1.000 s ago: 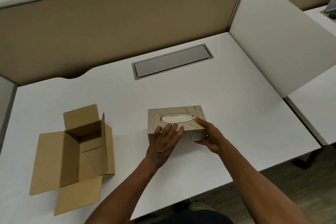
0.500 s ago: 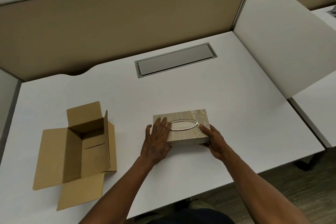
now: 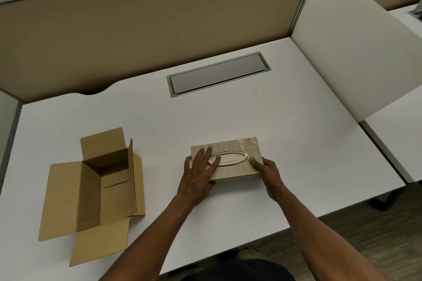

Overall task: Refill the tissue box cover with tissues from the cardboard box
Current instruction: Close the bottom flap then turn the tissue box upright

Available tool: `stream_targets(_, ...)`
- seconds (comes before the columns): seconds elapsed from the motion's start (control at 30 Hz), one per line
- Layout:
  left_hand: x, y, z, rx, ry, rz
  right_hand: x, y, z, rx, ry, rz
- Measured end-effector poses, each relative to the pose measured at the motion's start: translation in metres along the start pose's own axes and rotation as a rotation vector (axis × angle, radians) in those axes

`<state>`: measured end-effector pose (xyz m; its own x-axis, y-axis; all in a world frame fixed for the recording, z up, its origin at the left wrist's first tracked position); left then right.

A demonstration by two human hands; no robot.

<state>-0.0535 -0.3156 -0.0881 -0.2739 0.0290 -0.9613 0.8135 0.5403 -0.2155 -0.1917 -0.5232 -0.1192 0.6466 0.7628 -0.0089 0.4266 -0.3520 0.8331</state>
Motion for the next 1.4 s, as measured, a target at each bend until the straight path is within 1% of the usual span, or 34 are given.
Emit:
stream_targets(0.33, 0.013, 0.001, 0.006, -0.049, 0.055, -0.028, -0.004, 0.008, 0.003, -0.051, -0.043, -0.231)
stream_targets(0.5, 0.015, 0.001, 0.006, -0.054, 0.048, -0.031, -0.005, 0.012, 0.002, -0.093, -0.034, -0.340)
stream_targets(0.6, 0.014, 0.000, 0.007, -0.053, 0.032, -0.033, -0.003, 0.016, 0.002, -0.169, -0.129, -0.484)
stream_targets(0.7, 0.014, -0.002, 0.007, -0.056, 0.040, -0.012, 0.010, 0.021, -0.001, -0.336, -0.167, -0.767)
stream_targets(0.8, 0.014, -0.005, 0.009, -0.088, 0.046, -0.016, 0.024, 0.024, -0.008, -0.616, -0.157, -0.978)
stream_targets(0.83, 0.014, -0.005, 0.010, -0.093, 0.055, -0.017, 0.028, 0.024, -0.010, -0.694, -0.151, -1.047)
stream_targets(0.9, 0.014, -0.006, 0.010, -0.091, 0.067, -0.014, 0.036, 0.022, -0.011, -0.775, -0.097, -1.183)
stream_targets(1.03, 0.013, -0.007, 0.011, -0.085, 0.076, -0.016, 0.044, 0.012, -0.010, -0.757, 0.067, -1.445)
stream_targets(1.13, 0.012, -0.008, 0.011, -0.091, 0.082, -0.003, 0.045, 0.009, -0.009, -0.723, 0.104, -1.558)
stream_targets(1.23, 0.013, -0.009, 0.011, -0.095, 0.091, 0.001, 0.045, 0.012, -0.009, -0.687, 0.124, -1.610)
stream_targets(1.4, 0.014, -0.009, 0.011, -0.091, 0.093, -0.005, 0.045, 0.014, -0.011, -0.665, 0.143, -1.614)
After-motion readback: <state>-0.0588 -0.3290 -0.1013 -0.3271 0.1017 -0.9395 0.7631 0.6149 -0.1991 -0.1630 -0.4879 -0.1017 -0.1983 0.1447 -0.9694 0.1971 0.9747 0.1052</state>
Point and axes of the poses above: each hand's wrist, its own z-axis towards the middle knuckle, its own x-axis out of the palm, y = z × x, the point moved 3 cm from there along z, towards the middle knuckle, and after that the axes turned 5 degrees about -z, right-handed, at the moved point
